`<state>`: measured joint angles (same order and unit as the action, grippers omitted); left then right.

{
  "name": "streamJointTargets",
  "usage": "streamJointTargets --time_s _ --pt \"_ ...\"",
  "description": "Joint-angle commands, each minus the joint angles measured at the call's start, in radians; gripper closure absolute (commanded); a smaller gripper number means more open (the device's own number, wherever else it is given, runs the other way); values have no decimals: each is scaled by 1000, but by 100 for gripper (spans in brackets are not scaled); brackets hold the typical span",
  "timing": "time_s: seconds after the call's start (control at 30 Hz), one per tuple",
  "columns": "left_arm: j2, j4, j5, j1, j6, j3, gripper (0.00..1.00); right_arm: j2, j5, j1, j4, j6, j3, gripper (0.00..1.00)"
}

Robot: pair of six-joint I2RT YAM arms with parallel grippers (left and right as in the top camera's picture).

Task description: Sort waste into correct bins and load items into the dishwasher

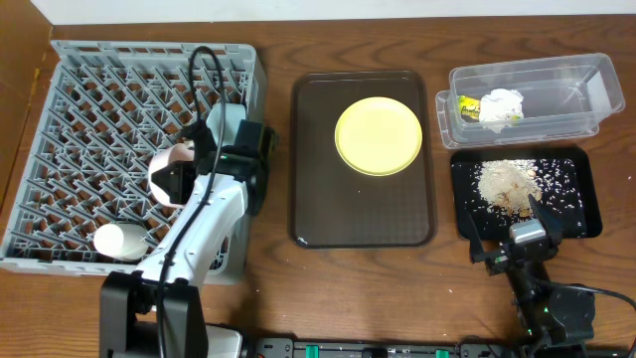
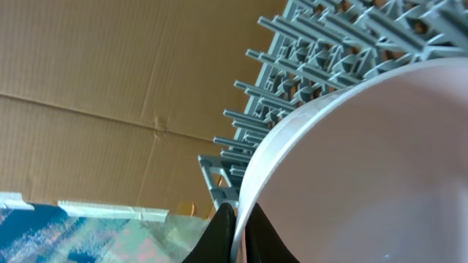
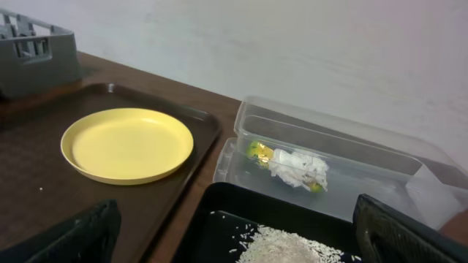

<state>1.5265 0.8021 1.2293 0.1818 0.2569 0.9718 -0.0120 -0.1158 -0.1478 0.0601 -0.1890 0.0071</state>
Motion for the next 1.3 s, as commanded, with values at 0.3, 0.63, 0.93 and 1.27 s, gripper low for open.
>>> streamJointTargets --time_s 0.3,0.63,0.93,1.27 --pt "23 -21 130 34 -30 -18 92 5 -5 4 3 -6 -2 1" --pt "23 20 83 34 -46 -19 92 5 -5 4 3 -7 -2 1" --pt "22 92 -101 40 -8 -19 91 5 -5 5 3 -6 -2 1" --pt "21 243 -175 124 137 -18 62 5 -5 4 3 -6 -2 1"
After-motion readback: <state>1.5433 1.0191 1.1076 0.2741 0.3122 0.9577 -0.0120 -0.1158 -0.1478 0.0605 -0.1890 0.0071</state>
